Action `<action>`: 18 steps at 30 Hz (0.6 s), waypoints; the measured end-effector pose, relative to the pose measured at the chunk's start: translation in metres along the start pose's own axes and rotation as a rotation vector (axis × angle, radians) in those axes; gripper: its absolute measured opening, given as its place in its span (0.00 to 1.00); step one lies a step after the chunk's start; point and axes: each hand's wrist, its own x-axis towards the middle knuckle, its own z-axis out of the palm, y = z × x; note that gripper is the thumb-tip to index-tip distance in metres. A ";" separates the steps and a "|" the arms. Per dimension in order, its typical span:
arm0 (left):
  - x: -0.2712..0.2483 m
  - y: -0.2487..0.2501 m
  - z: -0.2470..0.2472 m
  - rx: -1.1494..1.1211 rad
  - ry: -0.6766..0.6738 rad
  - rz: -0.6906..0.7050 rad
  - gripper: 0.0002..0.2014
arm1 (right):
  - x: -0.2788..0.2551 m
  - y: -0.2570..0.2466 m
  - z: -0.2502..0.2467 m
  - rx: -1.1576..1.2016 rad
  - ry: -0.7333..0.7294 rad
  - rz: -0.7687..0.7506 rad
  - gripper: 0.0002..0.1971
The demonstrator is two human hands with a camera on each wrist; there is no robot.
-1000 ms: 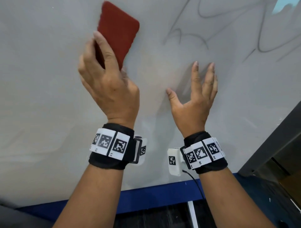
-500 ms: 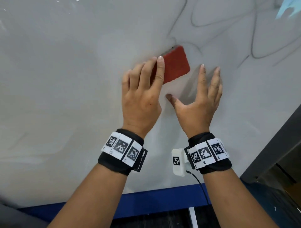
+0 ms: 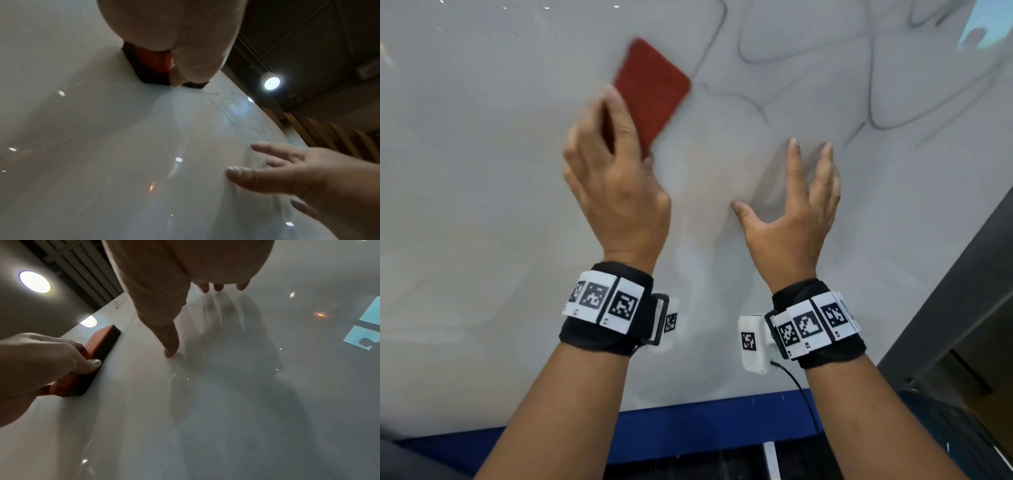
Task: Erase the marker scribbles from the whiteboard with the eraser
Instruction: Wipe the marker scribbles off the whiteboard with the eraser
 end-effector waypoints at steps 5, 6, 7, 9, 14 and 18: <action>-0.016 0.017 0.008 -0.002 -0.055 0.239 0.35 | 0.023 -0.004 -0.009 -0.028 -0.033 -0.150 0.50; -0.018 0.013 0.011 0.031 -0.059 0.317 0.33 | 0.024 -0.005 -0.009 -0.034 -0.040 -0.166 0.51; -0.016 0.009 0.013 0.054 -0.046 0.331 0.33 | 0.026 -0.005 -0.009 -0.042 -0.045 -0.175 0.51; -0.010 0.007 0.012 0.051 0.002 0.176 0.33 | 0.026 -0.003 -0.009 -0.059 -0.060 -0.189 0.51; -0.013 0.020 0.013 -0.011 -0.005 0.094 0.35 | 0.028 0.003 -0.006 -0.068 -0.074 -0.203 0.50; -0.012 0.002 0.014 0.070 -0.019 0.262 0.34 | 0.026 0.003 -0.005 -0.075 -0.074 -0.201 0.49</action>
